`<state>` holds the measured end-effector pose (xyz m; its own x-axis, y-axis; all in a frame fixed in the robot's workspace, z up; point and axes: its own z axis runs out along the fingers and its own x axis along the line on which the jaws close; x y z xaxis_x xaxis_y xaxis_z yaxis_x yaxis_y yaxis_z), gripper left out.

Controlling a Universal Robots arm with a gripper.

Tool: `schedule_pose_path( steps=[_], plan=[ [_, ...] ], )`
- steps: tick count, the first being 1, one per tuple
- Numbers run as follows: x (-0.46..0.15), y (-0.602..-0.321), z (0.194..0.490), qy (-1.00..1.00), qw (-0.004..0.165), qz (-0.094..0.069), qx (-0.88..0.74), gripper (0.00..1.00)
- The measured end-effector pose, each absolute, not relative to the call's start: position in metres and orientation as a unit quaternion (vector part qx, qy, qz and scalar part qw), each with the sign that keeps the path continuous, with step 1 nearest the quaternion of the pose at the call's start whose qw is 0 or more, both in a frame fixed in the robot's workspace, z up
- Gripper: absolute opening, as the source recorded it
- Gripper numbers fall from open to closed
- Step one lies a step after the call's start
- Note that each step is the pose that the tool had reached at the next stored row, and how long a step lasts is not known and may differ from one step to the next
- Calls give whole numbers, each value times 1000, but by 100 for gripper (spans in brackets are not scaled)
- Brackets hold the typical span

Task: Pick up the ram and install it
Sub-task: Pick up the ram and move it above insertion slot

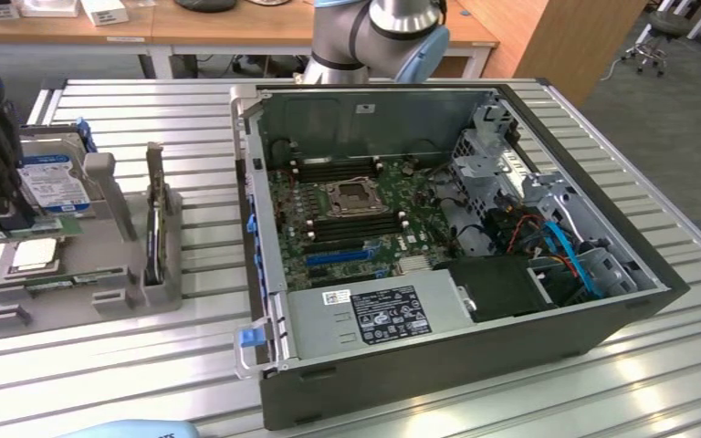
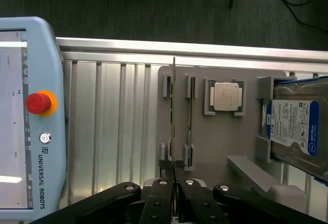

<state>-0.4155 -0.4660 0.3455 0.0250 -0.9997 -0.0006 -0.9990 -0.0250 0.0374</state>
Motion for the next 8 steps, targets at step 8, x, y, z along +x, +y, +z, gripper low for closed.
schedule_pose_path(
  steps=[8],
  plan=[
    [-416,-466,365,-698,13,-13,716,11]
  ],
)
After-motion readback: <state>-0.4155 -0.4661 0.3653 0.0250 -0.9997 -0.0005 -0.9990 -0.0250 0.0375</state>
